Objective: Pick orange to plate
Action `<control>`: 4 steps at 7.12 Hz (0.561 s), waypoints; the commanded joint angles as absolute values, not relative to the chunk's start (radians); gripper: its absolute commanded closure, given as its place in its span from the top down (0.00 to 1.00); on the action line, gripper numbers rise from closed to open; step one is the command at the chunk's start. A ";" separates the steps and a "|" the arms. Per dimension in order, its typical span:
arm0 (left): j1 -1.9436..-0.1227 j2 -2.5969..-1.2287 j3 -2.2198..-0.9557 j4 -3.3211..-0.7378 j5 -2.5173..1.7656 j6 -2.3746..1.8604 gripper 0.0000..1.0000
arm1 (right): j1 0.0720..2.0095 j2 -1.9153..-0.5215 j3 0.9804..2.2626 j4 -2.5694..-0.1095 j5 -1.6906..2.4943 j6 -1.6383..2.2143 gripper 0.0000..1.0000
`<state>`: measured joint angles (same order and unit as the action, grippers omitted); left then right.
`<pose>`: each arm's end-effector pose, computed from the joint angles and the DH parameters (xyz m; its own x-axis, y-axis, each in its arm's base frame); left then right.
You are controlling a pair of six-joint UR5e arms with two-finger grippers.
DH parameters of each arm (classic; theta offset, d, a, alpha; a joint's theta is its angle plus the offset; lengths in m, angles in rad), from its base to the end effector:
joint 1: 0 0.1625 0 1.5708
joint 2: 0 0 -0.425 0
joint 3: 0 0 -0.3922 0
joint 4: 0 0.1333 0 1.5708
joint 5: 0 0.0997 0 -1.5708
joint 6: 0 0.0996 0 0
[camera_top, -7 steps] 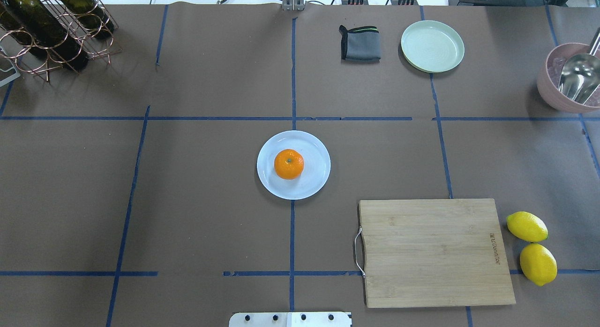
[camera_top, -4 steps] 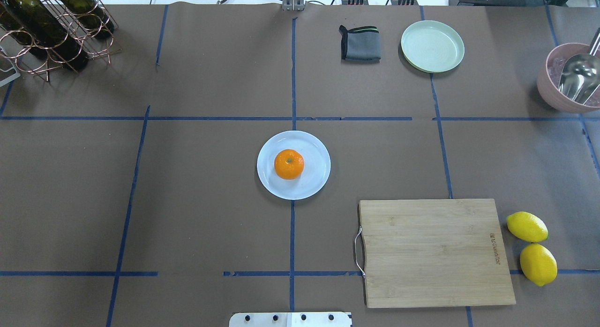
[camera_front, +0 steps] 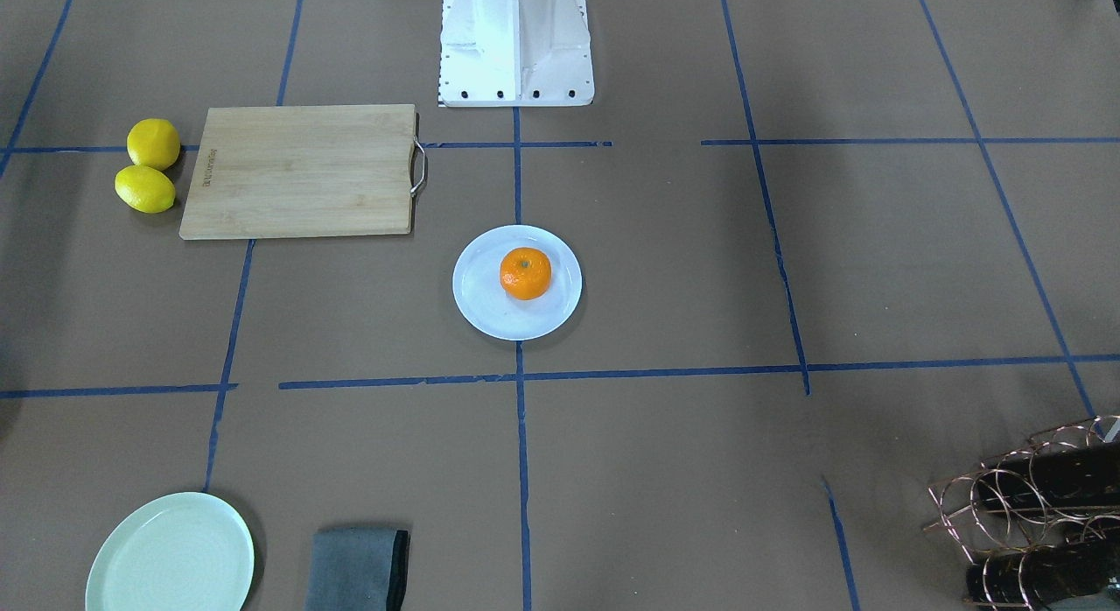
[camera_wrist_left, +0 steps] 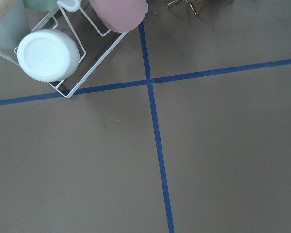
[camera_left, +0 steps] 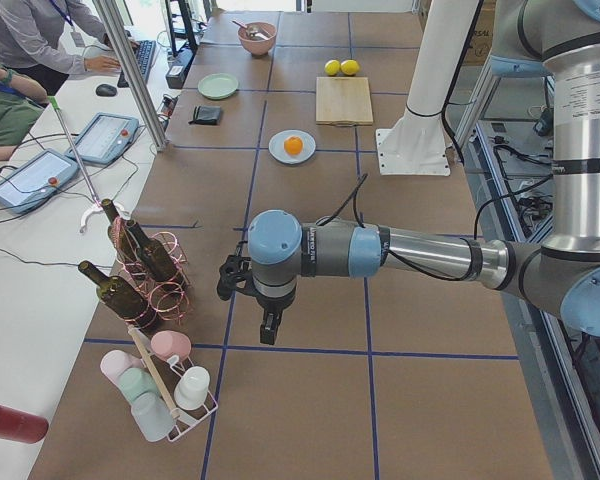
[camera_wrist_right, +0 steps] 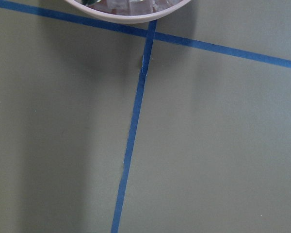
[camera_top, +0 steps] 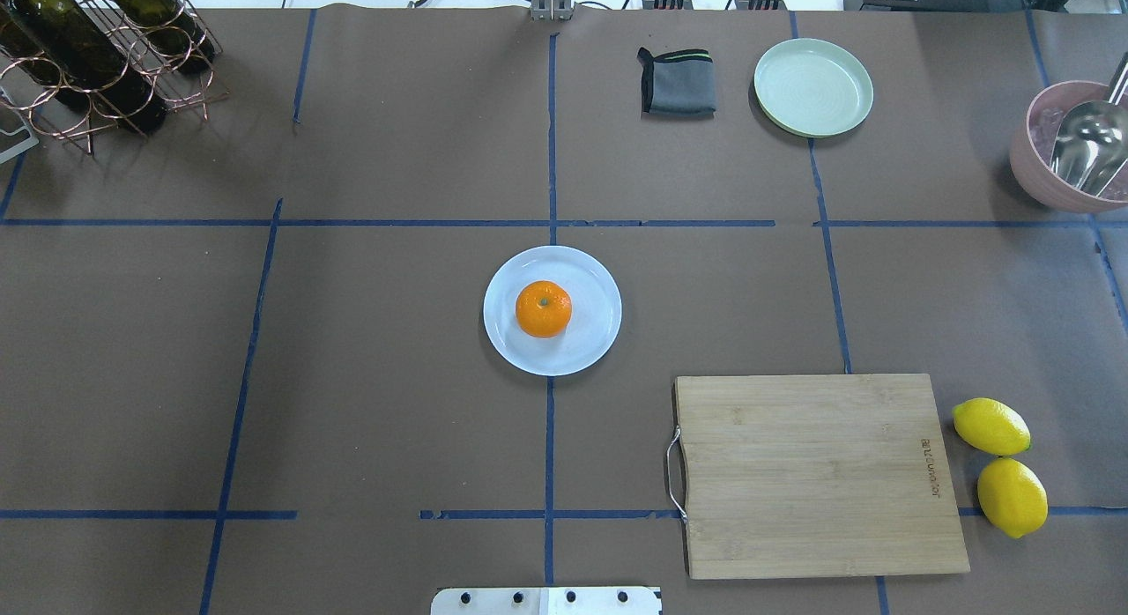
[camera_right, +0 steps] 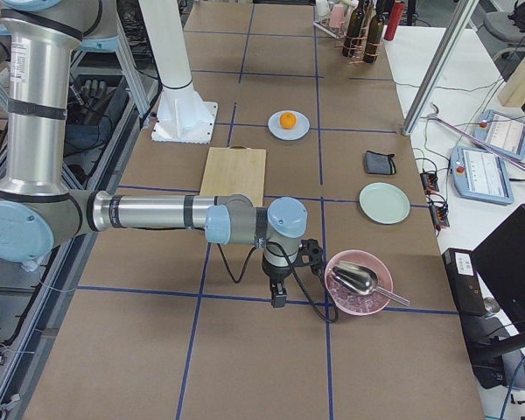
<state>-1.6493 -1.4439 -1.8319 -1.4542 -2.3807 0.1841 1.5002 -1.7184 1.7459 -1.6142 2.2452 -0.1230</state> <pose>-0.0952 -0.4296 0.5985 0.6912 0.1418 -0.7086 -0.0489 0.9875 0.1499 0.0407 -0.4319 0.6515 0.7653 -0.1672 0.6216 0.1657 0.9843 0.0608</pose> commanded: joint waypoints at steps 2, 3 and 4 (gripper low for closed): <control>-1.651 -1.425 -1.835 -1.456 -2.378 0.184 1.00 | 1.499 -1.720 1.740 -1.609 2.244 -0.124 1.00; -1.649 -1.427 -1.832 -1.456 -2.378 0.181 1.00 | 1.499 -1.720 1.741 -1.608 2.246 -0.124 1.00; -1.651 -1.427 -1.835 -1.456 -2.378 0.181 1.00 | 1.499 -1.720 1.741 -1.608 2.244 -0.124 1.00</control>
<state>-1.6501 -1.4268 -1.8336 -1.4558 -2.3777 0.1820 1.4990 -1.7197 1.7412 -1.6087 2.2449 -0.1242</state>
